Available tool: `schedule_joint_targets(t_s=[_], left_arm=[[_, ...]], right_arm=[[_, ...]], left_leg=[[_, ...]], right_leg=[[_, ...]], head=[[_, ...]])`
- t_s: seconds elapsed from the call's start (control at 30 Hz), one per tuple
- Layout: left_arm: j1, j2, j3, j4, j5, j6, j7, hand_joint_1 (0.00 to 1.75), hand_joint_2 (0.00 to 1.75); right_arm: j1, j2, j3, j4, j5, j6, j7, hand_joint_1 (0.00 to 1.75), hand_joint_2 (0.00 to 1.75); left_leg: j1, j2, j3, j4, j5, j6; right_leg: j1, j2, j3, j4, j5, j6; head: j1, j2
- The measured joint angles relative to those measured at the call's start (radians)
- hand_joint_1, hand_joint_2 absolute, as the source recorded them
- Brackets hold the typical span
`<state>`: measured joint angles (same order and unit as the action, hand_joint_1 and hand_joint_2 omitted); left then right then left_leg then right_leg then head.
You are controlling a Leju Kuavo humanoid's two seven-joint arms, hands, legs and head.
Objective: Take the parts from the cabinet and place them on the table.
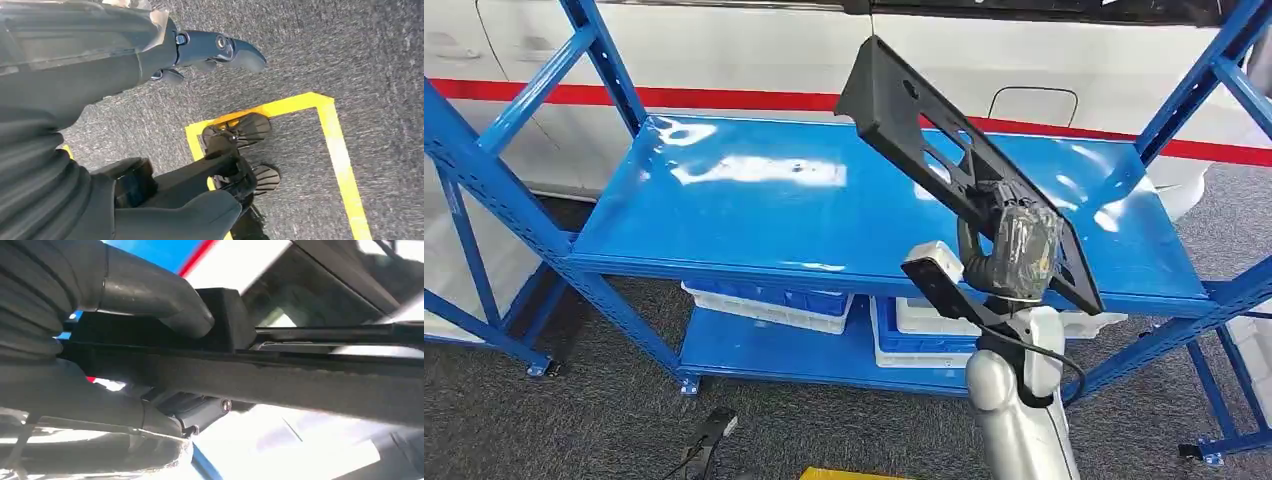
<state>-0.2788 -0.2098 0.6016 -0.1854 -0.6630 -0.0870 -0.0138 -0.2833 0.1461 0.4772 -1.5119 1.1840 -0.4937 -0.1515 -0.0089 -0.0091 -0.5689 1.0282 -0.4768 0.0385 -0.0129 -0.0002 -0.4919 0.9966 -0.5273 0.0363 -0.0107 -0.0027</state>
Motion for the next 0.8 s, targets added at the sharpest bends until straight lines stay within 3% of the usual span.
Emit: schedule_joint_targets(t_s=[0.27,0.5,0.67,0.7,0.73,0.8], left_arm=[[0.001,0.010,0.033,0.000,0.030,0.014,-0.025,0.00,1.75],[0.003,0.024,0.070,0.000,0.056,0.027,-0.039,0.00,1.75],[0.004,0.031,0.081,0.000,0.062,0.035,-0.051,0.00,1.75],[0.005,0.031,0.085,0.000,0.071,0.038,-0.058,0.00,1.75],[0.005,0.031,0.091,0.000,0.079,0.042,-0.064,0.00,1.75],[0.008,0.032,0.107,0.000,0.102,0.049,-0.080,0.00,1.75]], right_arm=[[0.091,-0.031,0.051,-0.247,-0.042,-0.022,-0.051,1.75,1.75],[0.171,-0.075,0.076,-0.379,-0.098,-0.089,-0.111,1.75,1.75],[0.200,-0.090,0.087,-0.418,-0.132,-0.118,-0.138,1.75,1.75],[0.216,-0.095,0.088,-0.434,-0.146,-0.131,-0.153,1.75,1.75],[0.229,-0.104,0.090,-0.443,-0.160,-0.146,-0.166,1.75,1.75],[0.260,-0.126,0.094,-0.458,-0.212,-0.176,-0.201,1.75,1.75]], left_leg=[[0.000,0.000,0.000,0.000,0.000,0.000],[-0.007,0.000,0.000,0.002,-0.001,0.001],[-0.013,0.000,-0.003,-0.003,0.001,0.013],[0.000,0.002,0.008,-0.022,0.011,0.025],[-0.002,0.001,0.011,-0.028,0.013,0.027],[-0.001,0.003,0.010,-0.027,0.014,0.032]], right_leg=[[0.000,0.000,0.000,0.000,0.000,0.000],[-0.010,0.000,-0.002,-0.002,0.002,0.003],[-0.017,0.000,-0.004,-0.007,0.007,0.014],[-0.015,-0.001,-0.010,0.005,-0.004,0.015],[-0.015,0.000,-0.023,0.034,-0.016,0.012],[-0.014,0.000,-0.115,0.196,-0.079,-0.003]], head=[[0.000,0.000],[0.000,0.000],[-0.001,0.000],[0.001,0.000],[0.000,0.000],[0.002,0.000]])
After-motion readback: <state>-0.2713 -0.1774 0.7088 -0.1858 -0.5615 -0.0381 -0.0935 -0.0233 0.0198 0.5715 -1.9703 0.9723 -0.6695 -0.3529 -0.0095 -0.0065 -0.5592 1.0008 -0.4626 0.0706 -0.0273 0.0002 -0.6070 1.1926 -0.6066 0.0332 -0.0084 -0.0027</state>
